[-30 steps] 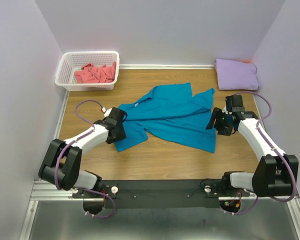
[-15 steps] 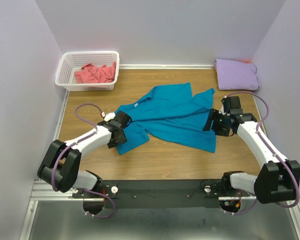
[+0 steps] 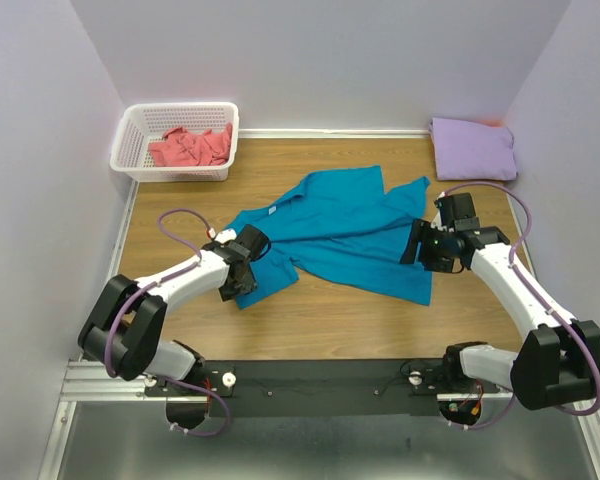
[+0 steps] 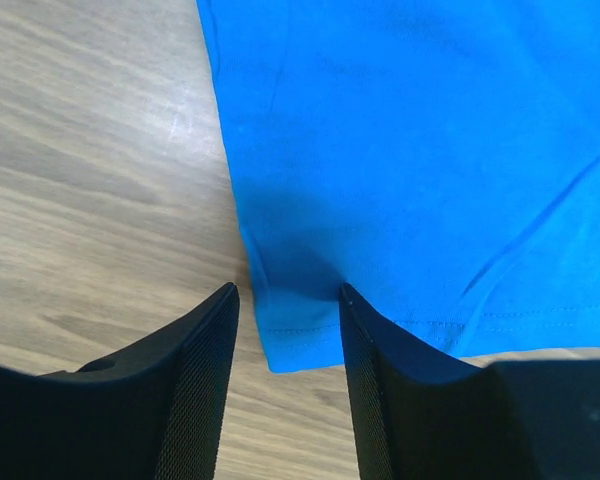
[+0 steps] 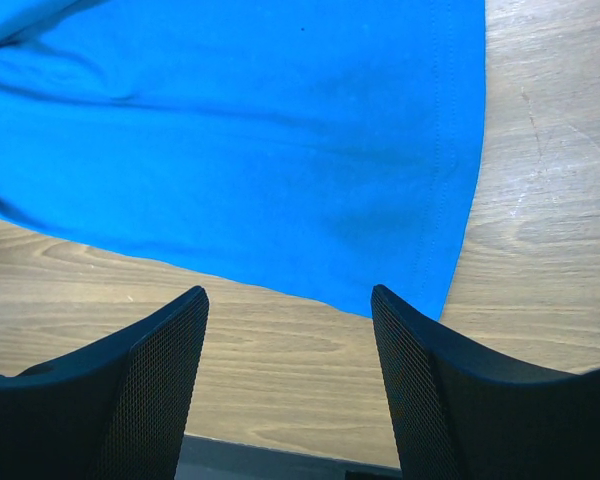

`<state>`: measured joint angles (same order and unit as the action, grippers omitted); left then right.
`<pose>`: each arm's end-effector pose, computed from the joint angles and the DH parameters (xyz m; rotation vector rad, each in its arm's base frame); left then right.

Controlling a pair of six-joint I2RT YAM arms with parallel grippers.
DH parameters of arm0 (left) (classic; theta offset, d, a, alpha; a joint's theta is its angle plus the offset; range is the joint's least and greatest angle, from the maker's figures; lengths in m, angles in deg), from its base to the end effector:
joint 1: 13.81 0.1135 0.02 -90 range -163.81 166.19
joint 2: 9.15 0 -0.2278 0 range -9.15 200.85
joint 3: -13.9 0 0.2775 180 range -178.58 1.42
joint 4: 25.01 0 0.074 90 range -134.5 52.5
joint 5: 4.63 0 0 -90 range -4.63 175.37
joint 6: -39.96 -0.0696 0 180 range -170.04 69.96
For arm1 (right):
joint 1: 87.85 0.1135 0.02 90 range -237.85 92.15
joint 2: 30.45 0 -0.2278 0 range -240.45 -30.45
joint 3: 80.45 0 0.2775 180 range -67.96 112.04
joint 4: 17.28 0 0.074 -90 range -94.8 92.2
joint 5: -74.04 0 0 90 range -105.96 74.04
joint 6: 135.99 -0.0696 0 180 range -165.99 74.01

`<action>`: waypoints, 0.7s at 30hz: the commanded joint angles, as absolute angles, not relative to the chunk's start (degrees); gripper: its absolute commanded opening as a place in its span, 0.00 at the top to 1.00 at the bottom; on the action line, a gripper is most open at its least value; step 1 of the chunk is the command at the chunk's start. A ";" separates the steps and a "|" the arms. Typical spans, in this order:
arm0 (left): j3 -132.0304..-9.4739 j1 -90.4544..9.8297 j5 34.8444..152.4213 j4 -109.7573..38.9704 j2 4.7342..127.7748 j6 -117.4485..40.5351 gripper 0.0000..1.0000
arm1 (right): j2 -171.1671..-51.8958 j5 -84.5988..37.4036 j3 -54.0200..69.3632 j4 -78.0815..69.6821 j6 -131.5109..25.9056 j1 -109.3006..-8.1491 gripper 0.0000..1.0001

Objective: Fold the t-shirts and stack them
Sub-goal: Flatten the tshirt out

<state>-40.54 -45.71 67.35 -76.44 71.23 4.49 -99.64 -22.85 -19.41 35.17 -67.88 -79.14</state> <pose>0.2339 -0.1202 0.0799 -0.5901 2.7020 0.1100 0.2795 0.0513 0.1624 0.2633 2.6450 0.3383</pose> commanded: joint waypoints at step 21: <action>-45.33 -47.83 64.64 -78.97 67.41 7.18 1.00 | -97.77 -21.58 -22.16 35.81 -68.31 -77.57 0.25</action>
